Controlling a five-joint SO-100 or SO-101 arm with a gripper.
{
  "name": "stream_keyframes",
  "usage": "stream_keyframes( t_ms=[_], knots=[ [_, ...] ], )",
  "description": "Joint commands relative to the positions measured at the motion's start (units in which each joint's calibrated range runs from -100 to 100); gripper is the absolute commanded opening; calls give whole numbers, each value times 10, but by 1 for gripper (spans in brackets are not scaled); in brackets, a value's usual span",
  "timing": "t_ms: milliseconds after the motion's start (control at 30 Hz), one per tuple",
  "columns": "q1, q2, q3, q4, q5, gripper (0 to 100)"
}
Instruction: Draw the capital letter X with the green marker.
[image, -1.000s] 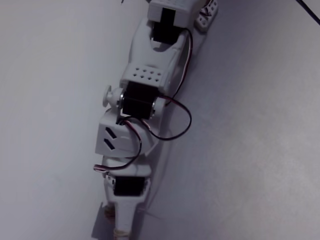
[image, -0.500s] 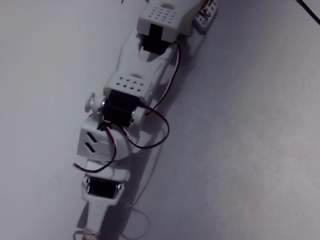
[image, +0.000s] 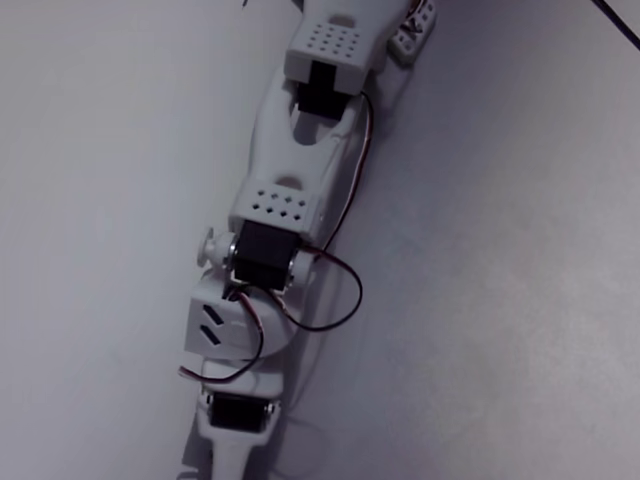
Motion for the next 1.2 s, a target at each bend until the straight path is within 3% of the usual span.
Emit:
stream_keyframes(
  t_ms=[0, 267, 600, 1167],
  knots=[
    [-14, -14, 22, -38, -6, 36],
    [-55, -60, 165, -121, -25, 33],
    [-75, -56, 221, -194, -48, 33],
    [-64, 44, 81, -257, -72, 30]
  ],
)
